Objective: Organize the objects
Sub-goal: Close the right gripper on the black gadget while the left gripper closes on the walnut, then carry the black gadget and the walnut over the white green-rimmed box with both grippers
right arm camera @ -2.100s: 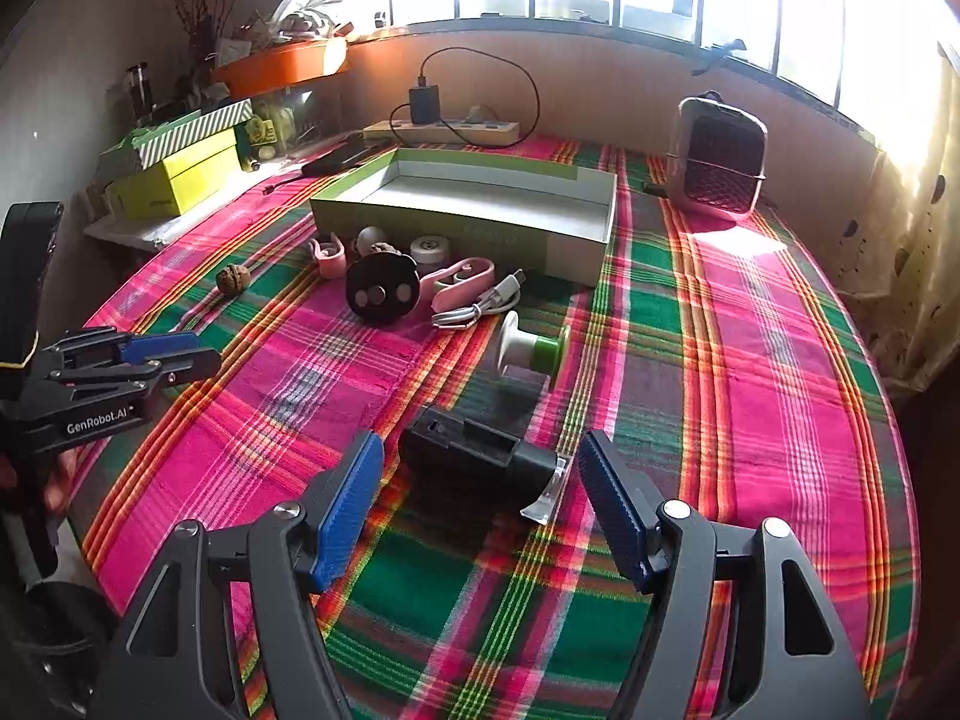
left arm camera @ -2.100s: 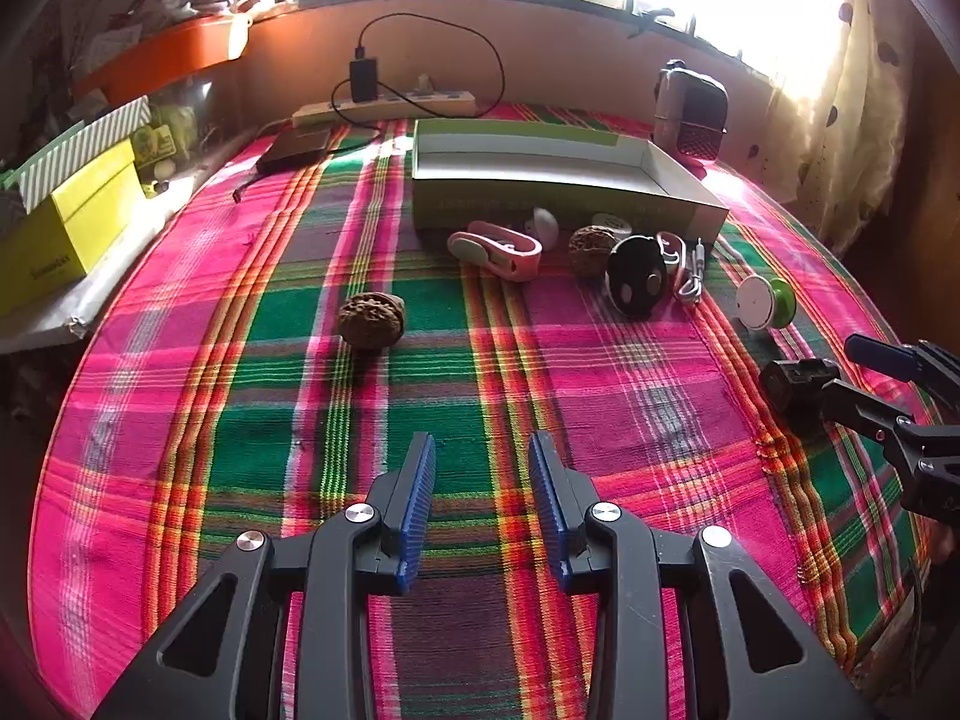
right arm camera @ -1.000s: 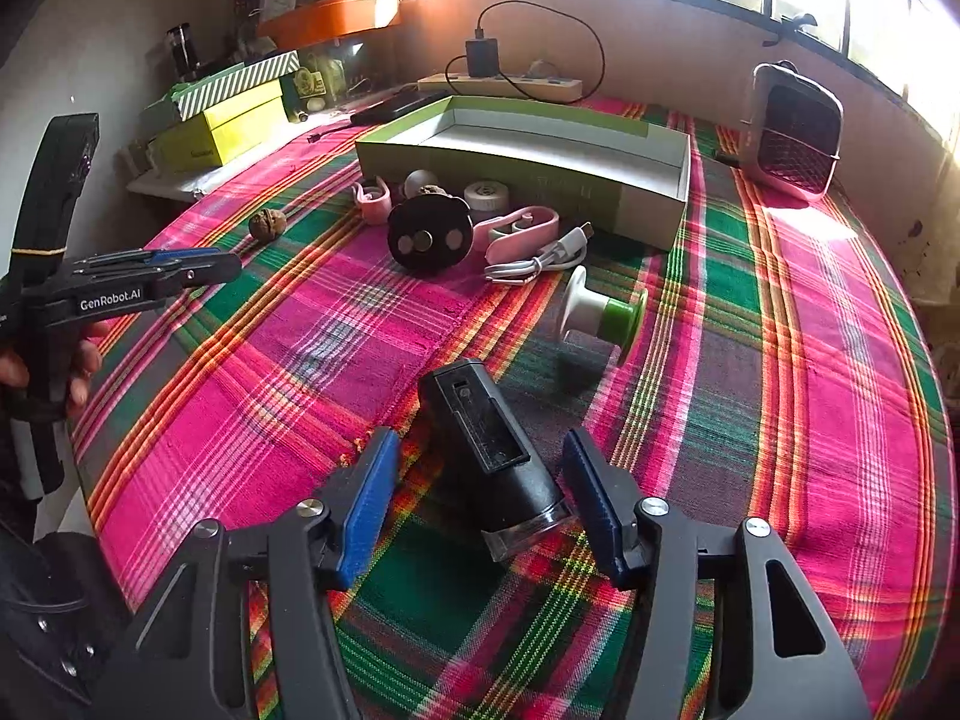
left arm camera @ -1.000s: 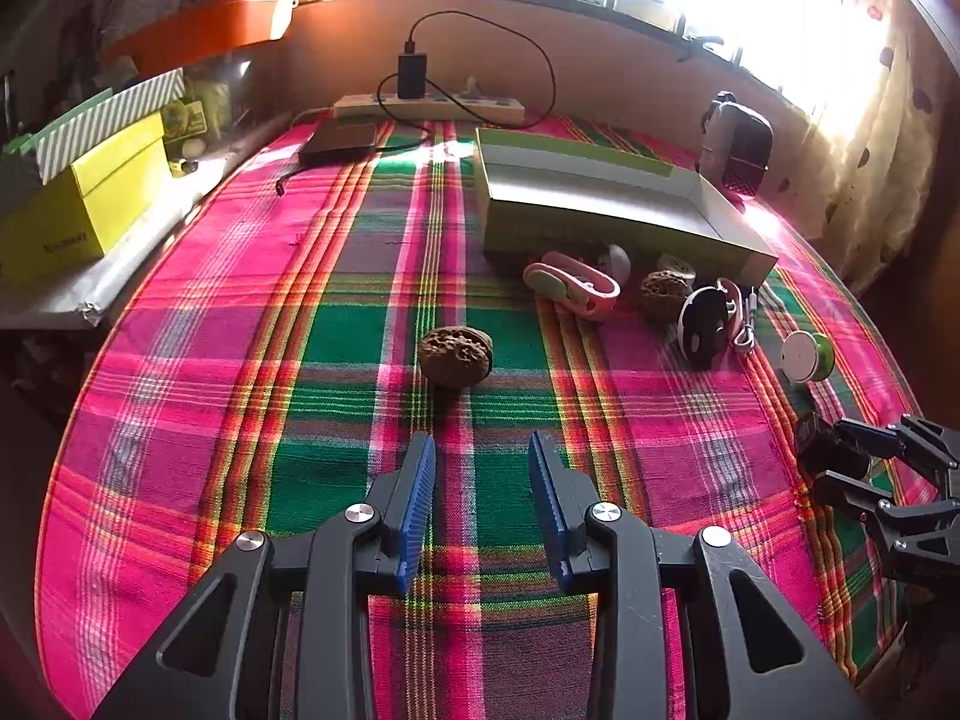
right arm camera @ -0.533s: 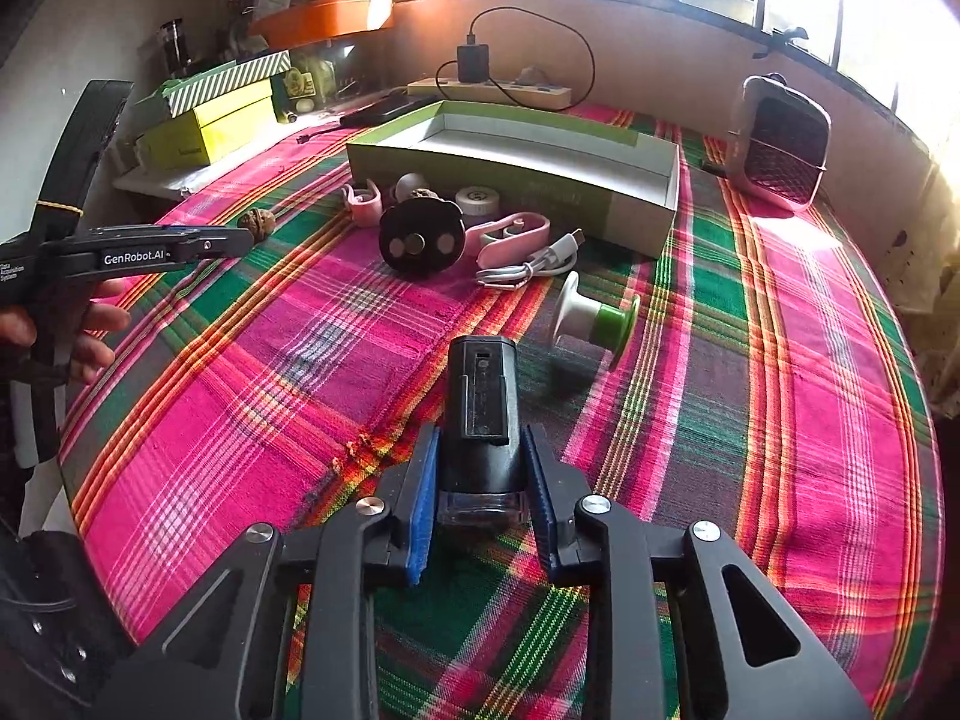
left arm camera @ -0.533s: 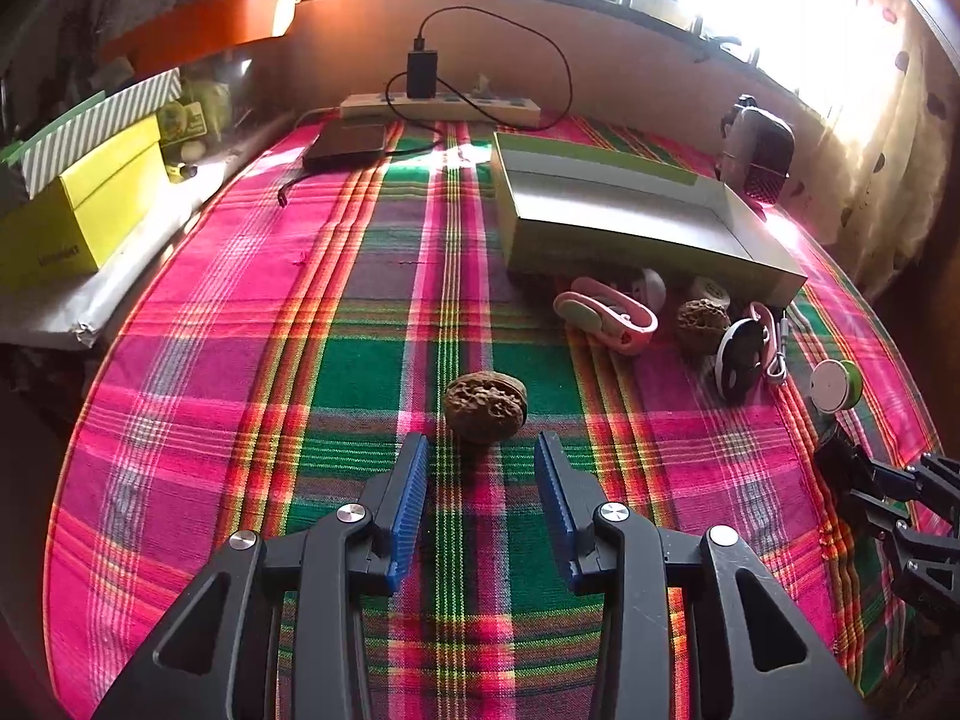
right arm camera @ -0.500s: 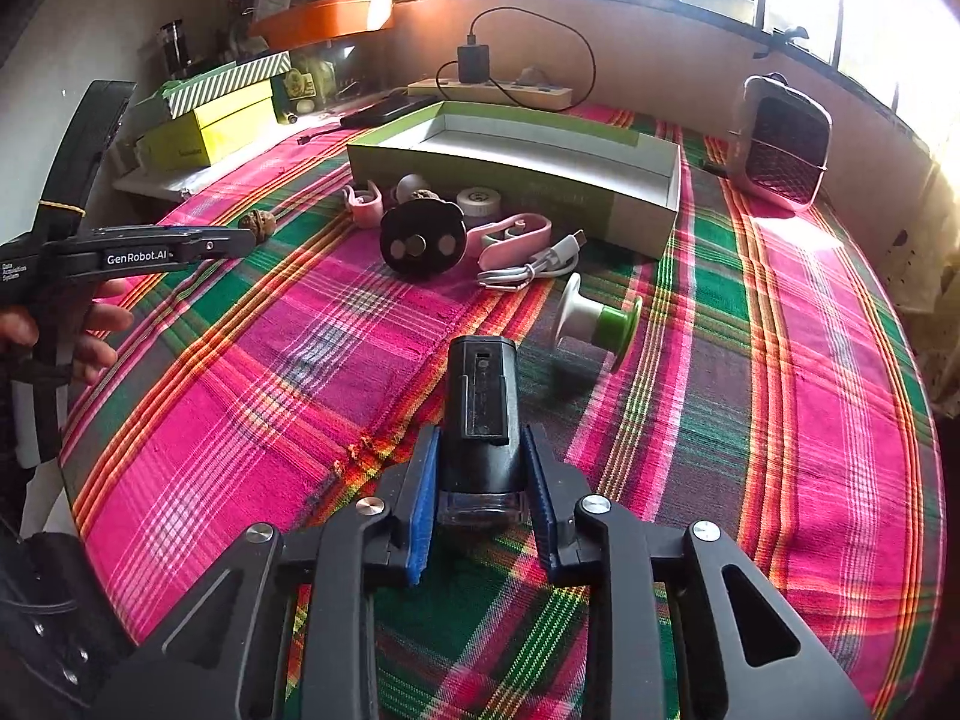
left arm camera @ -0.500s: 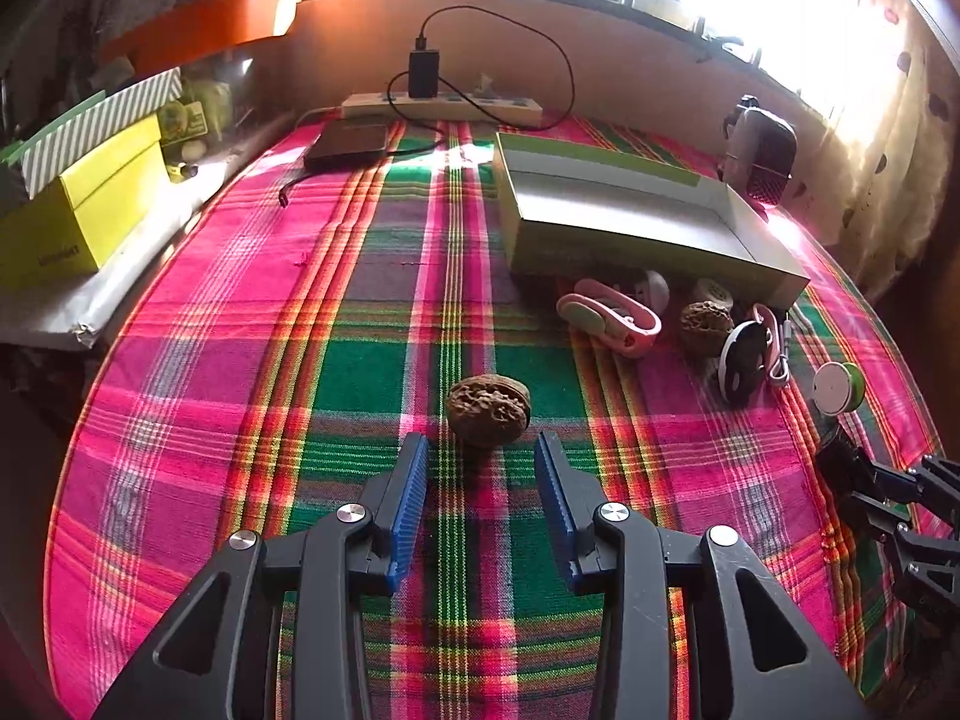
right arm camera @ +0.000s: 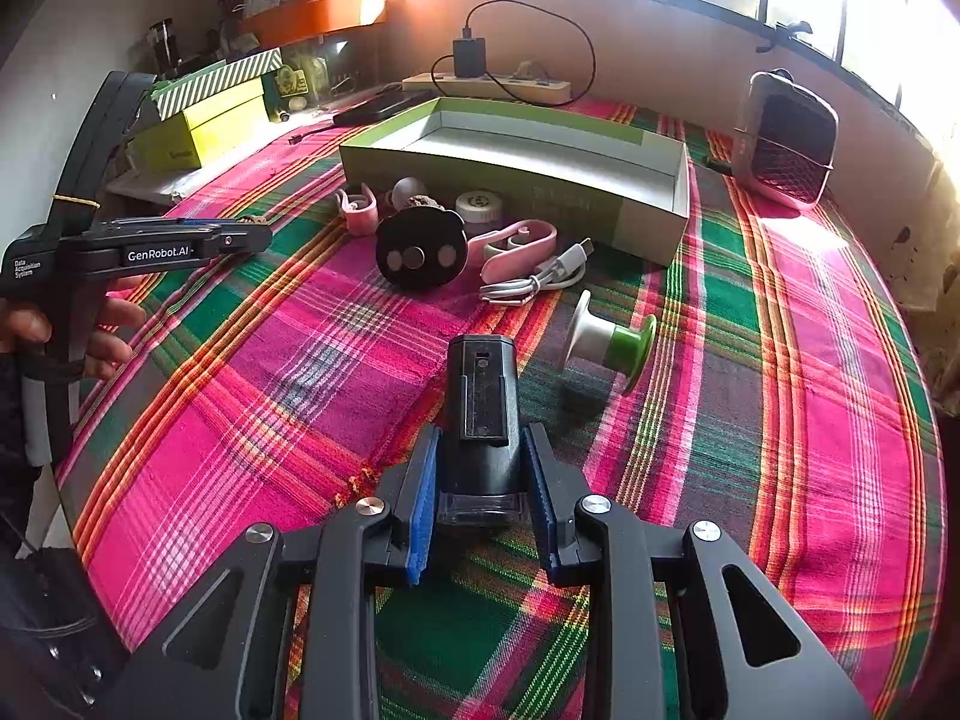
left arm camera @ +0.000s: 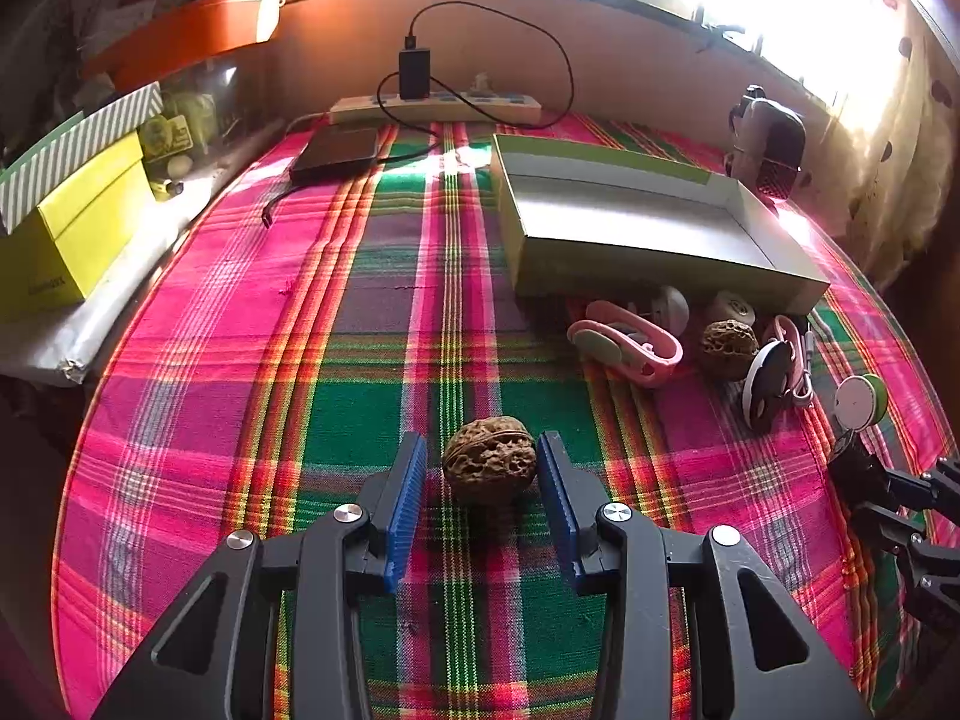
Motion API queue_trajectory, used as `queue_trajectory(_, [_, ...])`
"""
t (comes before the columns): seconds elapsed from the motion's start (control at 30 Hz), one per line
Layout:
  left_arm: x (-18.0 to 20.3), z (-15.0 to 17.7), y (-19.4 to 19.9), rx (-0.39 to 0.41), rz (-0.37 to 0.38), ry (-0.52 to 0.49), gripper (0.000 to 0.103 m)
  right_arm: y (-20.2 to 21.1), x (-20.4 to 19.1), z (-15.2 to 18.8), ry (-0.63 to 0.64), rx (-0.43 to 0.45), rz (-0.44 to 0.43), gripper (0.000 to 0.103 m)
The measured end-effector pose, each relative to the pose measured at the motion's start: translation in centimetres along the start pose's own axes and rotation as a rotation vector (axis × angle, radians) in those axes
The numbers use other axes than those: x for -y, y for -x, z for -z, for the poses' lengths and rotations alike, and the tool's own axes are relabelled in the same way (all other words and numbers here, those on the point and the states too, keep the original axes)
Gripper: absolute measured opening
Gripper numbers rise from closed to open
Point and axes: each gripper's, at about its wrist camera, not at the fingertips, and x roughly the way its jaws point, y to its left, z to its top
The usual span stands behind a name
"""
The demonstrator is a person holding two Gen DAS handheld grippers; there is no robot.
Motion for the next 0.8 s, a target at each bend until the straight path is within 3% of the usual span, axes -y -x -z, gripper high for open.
queue_trajectory(0.4, [0.22,-0.28,-0.25,-0.003,-0.012,-0.009,0.036,-0.59,-0.08,-0.65,-0.008,-0.003,0.016,0.029])
queue_trajectory(0.53, [0.29,-0.32,-0.30,-0.003,-0.021,-0.011,0.029,-0.62,-0.06,-0.69,-0.010,-0.002,0.016,0.029])
queue_trajectory(0.8, [0.33,-0.33,-0.29,-0.003,-0.024,-0.012,0.029,-0.63,-0.05,-0.70,-0.010,-0.002,0.016,0.029])
